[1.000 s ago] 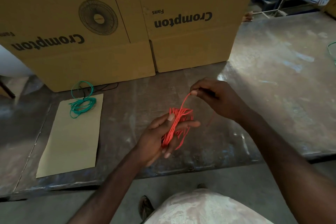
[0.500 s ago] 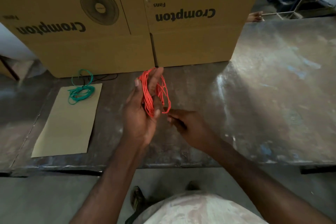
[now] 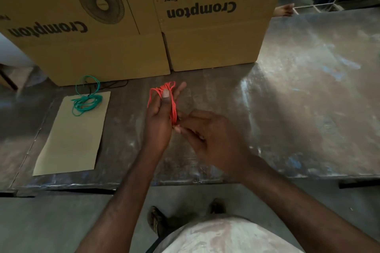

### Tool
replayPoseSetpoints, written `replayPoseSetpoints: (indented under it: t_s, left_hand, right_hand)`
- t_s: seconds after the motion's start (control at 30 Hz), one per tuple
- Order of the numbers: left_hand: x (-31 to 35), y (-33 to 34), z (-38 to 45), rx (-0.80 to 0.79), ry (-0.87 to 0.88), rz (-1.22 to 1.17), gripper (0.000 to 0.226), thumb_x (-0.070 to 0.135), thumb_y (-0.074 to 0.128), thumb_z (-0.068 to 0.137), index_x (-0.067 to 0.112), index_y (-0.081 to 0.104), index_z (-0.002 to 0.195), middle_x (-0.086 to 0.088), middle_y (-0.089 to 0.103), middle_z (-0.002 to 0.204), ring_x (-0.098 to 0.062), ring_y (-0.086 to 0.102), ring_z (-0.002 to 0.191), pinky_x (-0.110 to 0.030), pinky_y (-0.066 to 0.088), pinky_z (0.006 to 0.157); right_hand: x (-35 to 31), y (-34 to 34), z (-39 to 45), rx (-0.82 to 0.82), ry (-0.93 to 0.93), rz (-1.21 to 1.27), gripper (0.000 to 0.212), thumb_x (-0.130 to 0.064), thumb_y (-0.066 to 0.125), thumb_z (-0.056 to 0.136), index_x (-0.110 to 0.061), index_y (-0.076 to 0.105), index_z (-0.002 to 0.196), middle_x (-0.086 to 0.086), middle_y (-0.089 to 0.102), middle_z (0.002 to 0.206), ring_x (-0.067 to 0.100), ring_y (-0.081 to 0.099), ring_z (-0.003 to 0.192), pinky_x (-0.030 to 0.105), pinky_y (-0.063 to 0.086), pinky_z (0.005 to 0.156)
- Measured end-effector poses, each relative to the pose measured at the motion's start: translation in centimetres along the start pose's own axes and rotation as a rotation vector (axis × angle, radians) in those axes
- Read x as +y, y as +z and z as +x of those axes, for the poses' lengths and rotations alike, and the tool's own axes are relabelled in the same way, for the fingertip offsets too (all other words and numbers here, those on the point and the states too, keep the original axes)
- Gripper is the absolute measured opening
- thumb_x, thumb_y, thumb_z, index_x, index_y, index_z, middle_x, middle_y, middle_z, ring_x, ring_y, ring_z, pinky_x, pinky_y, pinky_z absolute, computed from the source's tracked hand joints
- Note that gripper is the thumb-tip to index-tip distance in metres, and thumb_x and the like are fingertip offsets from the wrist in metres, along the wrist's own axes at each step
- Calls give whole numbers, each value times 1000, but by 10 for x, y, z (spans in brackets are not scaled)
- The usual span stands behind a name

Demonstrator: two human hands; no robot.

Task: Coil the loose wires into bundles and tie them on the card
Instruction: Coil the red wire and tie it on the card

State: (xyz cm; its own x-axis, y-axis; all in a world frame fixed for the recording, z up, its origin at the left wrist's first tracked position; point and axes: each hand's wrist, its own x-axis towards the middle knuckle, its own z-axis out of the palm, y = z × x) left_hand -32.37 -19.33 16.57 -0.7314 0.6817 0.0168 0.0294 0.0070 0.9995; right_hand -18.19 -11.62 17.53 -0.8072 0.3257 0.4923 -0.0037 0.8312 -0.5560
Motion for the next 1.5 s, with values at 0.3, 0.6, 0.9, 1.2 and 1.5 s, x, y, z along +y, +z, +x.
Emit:
replayPoseSetpoints:
  t_s: [0.3, 0.6, 0.9, 1.2, 1.5]
  left_hand:
    - [9, -2, -22, -211, -199, 37, 52, 50, 39, 113, 19, 76, 92, -13, 57, 66, -18, 51, 51, -26, 41, 48]
    - [18, -18, -25, -447, -338, 226, 83, 66, 25, 109, 6, 67, 69, -9, 54, 53, -14, 43, 45, -22, 40, 50]
    - [14, -29, -25, -57, -198, 138, 65, 52, 47, 109, 10, 65, 63, -9, 60, 53, -16, 54, 45, -22, 45, 48]
    - [-17, -78, -20, 142, 140, 257, 25, 21, 51, 113, 15, 74, 109, 1, 77, 98, -18, 76, 93, -31, 60, 80]
    - [-39, -192, 28, -6, 186, 577, 25, 35, 63, 107, 27, 70, 129, 17, 76, 110, 6, 71, 99, -11, 51, 84]
  right_hand:
    - [24, 3, 6, 44, 46, 133, 6, -18, 78, 95, -17, 81, 100, 4, 53, 120, 21, 56, 109, 38, 50, 89]
    - [36, 3, 10, -187, -1, 419, 13, -10, 73, 99, -17, 78, 108, -2, 71, 119, 19, 72, 107, 48, 58, 87]
    - [36, 31, 29, 25, 13, 337, 13, -14, 62, 104, -6, 65, 94, 0, 58, 96, 19, 61, 87, 39, 51, 75]
    - [24, 97, 64, 140, 243, 379, 19, -14, 61, 103, -9, 57, 85, 1, 54, 85, 21, 56, 79, 38, 46, 70]
    - [0, 183, 128, 139, 349, 449, 22, -15, 62, 103, -10, 55, 82, 2, 52, 78, 16, 51, 73, 31, 42, 68]
